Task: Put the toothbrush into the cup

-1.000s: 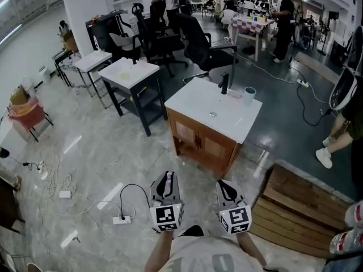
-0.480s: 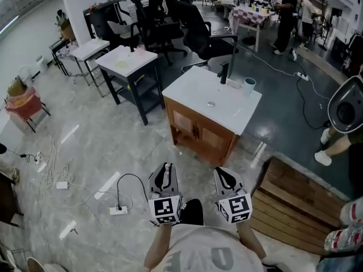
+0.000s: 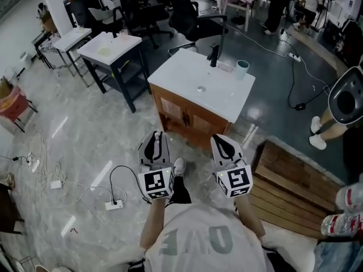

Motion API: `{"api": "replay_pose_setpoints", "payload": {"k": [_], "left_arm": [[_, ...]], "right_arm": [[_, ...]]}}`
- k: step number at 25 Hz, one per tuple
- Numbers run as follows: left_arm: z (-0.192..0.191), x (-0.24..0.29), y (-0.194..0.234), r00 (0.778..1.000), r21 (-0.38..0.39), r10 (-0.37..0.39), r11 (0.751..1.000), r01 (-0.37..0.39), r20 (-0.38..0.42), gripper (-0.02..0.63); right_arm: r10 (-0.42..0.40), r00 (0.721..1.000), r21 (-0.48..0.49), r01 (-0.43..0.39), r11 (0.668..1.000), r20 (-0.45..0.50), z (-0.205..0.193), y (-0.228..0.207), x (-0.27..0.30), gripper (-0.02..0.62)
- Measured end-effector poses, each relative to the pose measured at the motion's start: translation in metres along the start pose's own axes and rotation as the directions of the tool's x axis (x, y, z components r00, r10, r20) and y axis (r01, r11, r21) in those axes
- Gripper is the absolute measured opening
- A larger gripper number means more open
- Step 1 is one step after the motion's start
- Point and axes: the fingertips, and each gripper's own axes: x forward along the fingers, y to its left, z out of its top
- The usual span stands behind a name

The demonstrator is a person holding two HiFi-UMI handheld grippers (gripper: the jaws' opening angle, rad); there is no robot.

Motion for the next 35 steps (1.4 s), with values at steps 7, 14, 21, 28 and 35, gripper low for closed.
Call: {"api": "replay_pose_setpoints", "payload": {"k": [7,14,21,28,35], "left_arm": [[0.003,0.085,0.028,0.999,-0.016,-0.027,0.999,0.028,0.029,0.08],[0.001,0.177,0.058,0.996,-0.037,-0.083,0.996,0.084,0.024,0.08],[-0.016,0.274,0.088,0.987,-0.052,-0.163,0.985,0.162,-0.002,0.08],[-0.015,0.351,0.113,0.976,-0.039,-0.214,0.976,0.215,0.03,0.08],[-0.017,0.382,0.121,0.979,-0.071,-0.205,0.976,0.206,0.018,0.08]], "right_arm": [[-0.038,0.999,0.008,0.038,0.999,-0.031,-0.004,-0.037,0.072,0.032],[-0.063,0.996,0.021,0.065,0.998,-0.059,0.0,-0.063,0.16,0.032],[-0.071,0.994,-0.018,0.069,0.997,-0.082,0.002,-0.083,0.255,0.032],[-0.119,0.99,-0.023,0.118,0.993,-0.079,0.001,-0.108,0.323,0.032],[-0.116,0.985,-0.019,0.114,0.993,-0.125,-0.006,-0.123,0.348,0.032]]}}
